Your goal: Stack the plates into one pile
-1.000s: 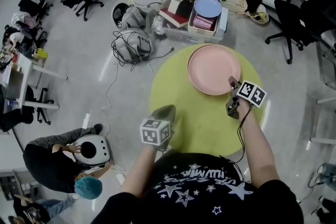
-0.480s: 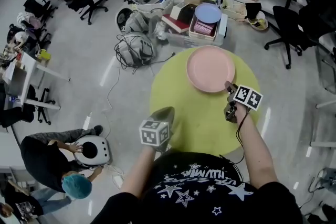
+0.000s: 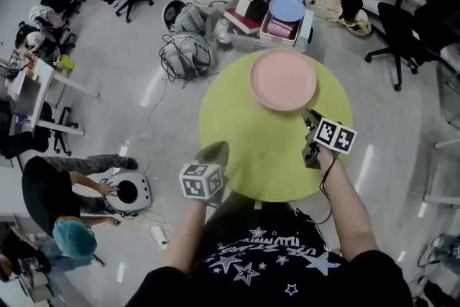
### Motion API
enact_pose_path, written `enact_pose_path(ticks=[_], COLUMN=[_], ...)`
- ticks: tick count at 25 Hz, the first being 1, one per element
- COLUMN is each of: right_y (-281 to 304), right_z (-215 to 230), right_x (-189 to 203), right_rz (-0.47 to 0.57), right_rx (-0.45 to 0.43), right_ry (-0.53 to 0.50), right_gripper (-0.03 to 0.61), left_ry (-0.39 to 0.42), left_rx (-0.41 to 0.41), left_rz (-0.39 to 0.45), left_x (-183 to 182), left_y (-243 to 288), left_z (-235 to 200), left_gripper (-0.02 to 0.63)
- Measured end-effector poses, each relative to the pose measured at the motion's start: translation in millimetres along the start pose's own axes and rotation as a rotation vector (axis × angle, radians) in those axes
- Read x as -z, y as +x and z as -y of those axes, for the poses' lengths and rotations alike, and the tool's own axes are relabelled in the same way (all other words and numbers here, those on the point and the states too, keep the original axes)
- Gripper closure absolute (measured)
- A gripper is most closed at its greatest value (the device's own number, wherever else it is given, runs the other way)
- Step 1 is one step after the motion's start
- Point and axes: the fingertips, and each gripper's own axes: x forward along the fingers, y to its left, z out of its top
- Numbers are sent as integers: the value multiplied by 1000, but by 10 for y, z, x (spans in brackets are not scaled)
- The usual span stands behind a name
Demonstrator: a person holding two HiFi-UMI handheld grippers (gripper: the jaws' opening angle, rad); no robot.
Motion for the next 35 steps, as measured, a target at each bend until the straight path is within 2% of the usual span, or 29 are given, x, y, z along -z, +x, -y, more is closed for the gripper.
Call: enact_pose_path(ticks=[4,6,11,15,29,35], right_y=[-124,-181,-364,-480,-1068,-1380], right_z=[-65,-53,87,196,-244,-533], right_x=[-30,-6,143,265,897,1059], right_rz=[28,28,8,22,89,140], right_rx=[-7,3,26,50,157,166], right_ry=[-57,-100,-131,-101,-103,-118], right_gripper=[544,555,562,563,563,563], left_ry=[-1,-5,18,39,93,97], left_rx=[-1,-1,32,71,220,258], left_rz=[20,16,-13,-19,-20,-7], left_x=[63,115,156,169,489,596], left_y=[-94,-93,-30,-15,-486,-781], left_z=[94,110,193,263,181,114], left_gripper=[595,595,595,595,595,595])
